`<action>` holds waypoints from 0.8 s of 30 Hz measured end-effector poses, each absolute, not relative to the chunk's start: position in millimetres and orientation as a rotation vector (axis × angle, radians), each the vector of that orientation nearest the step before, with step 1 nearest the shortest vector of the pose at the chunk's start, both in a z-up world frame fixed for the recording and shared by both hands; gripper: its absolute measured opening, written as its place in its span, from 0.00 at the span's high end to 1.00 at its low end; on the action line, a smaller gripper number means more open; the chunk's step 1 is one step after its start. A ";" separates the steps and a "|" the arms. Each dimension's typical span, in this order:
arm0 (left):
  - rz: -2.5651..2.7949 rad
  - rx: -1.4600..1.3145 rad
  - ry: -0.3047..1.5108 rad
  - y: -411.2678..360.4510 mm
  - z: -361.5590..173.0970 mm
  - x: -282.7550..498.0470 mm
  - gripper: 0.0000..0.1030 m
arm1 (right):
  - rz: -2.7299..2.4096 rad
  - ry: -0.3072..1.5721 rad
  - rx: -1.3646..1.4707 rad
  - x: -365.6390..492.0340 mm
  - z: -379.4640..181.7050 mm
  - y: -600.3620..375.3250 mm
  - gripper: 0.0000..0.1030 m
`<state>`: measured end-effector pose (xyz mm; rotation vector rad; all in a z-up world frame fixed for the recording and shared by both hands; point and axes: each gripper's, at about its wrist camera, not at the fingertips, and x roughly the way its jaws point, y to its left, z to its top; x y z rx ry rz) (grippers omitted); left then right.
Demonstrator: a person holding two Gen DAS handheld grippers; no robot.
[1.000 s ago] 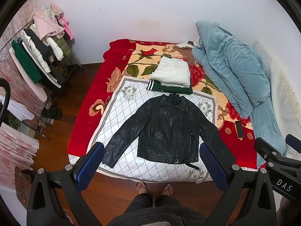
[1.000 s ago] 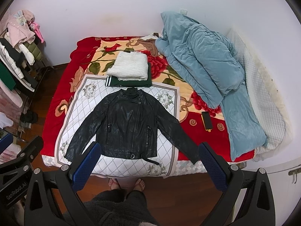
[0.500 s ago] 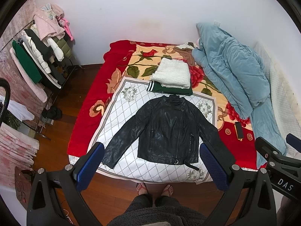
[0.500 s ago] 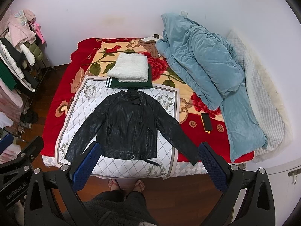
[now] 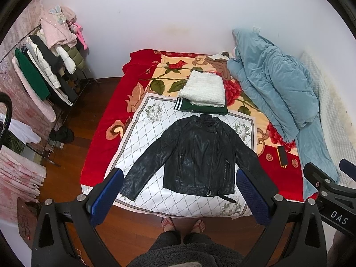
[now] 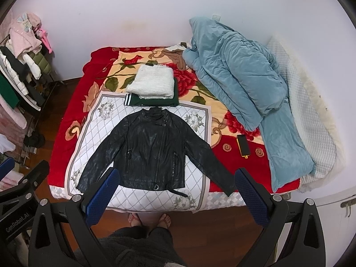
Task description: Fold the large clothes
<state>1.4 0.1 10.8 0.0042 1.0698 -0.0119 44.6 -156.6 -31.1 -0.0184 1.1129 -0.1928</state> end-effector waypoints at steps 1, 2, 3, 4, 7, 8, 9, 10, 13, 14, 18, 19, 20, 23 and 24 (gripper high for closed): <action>-0.011 0.005 1.069 0.1 10.8 1.3 0.00 | -0.192 1.111 -0.018 43.4 -30.7 -157.6 0.00; -0.011 0.004 1.069 0.0 11.7 2.1 0.00 | -0.193 1.111 -0.019 44.5 -29.7 -157.4 0.00; -0.012 0.002 1.069 0.2 10.8 1.2 0.00 | -0.192 1.111 -0.020 42.5 -31.4 -157.9 0.00; -0.013 -0.001 1.071 -2.3 11.4 4.2 0.00 | -0.193 1.112 -0.021 44.9 -29.7 -157.5 0.00; -0.015 -0.002 1.075 -5.3 12.0 12.1 0.00 | -0.192 1.111 -0.019 41.8 -28.9 -162.3 0.00; -0.015 -0.002 1.075 -5.2 12.0 11.9 0.00 | -0.192 1.111 -0.019 43.6 -27.1 -162.6 0.00; -0.017 -0.003 1.075 -5.7 12.4 12.8 0.00 | -0.194 1.110 -0.019 42.4 -28.4 -161.7 0.00; -0.015 -0.003 1.073 -5.4 11.7 11.3 0.00 | -0.195 1.109 -0.021 42.9 -28.0 -161.6 0.00; -0.017 -0.003 1.071 -4.4 13.2 11.5 0.00 | -0.194 1.109 -0.019 40.3 -29.9 -161.0 0.00; -0.019 -0.003 1.071 -5.2 14.5 14.1 0.00 | -0.195 1.108 -0.020 40.4 -29.6 -160.9 0.00; -0.028 0.000 1.070 -6.6 25.2 35.4 0.00 | -0.200 1.110 -0.016 42.0 -28.9 -163.0 0.00; -0.031 -0.001 1.070 -4.3 20.6 32.0 0.00 | -0.203 1.111 -0.012 42.9 -29.0 -164.7 0.00; -0.034 0.001 1.070 -5.6 21.1 37.6 0.00 | -0.206 1.112 -0.008 44.1 -28.5 -165.4 0.00; -0.045 0.009 1.069 -1.2 13.3 40.0 0.00 | -0.223 1.111 0.005 48.3 -29.7 -167.2 0.00; -0.043 0.013 1.058 2.3 10.6 39.6 0.00 | -0.231 1.112 0.015 49.5 -33.5 -166.4 0.00</action>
